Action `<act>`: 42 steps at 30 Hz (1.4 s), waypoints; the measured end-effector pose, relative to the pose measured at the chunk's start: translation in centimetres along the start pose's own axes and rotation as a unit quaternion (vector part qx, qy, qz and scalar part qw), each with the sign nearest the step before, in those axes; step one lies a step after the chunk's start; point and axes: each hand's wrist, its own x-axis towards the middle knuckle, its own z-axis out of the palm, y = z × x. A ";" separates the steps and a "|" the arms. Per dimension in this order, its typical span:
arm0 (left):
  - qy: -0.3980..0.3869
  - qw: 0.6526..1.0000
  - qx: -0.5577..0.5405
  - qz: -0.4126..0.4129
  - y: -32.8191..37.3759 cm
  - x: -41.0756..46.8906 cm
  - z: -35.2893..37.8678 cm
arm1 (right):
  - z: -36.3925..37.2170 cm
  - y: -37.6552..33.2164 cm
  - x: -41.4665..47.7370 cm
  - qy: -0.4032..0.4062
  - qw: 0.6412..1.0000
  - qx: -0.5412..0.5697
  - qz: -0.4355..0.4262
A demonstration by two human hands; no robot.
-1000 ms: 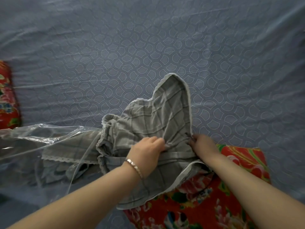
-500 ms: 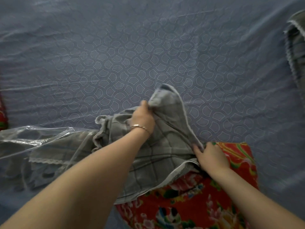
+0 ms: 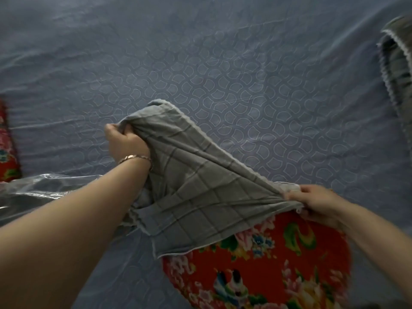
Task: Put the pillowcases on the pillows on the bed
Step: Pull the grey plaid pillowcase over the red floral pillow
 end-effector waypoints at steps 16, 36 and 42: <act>-0.079 0.997 -0.016 -0.013 0.7 -1.0 3.3 | 15.3 -1.4 -2.0 0.081 0.976 0.195 -0.055; -0.244 0.923 0.289 0.074 -10.1 -5.6 -3.0 | 12.8 1.2 -1.0 0.252 0.777 -0.378 -0.436; -0.158 0.959 0.005 -0.236 -12.0 -5.6 -2.6 | 18.8 -1.3 -0.2 0.089 0.724 -0.562 -0.391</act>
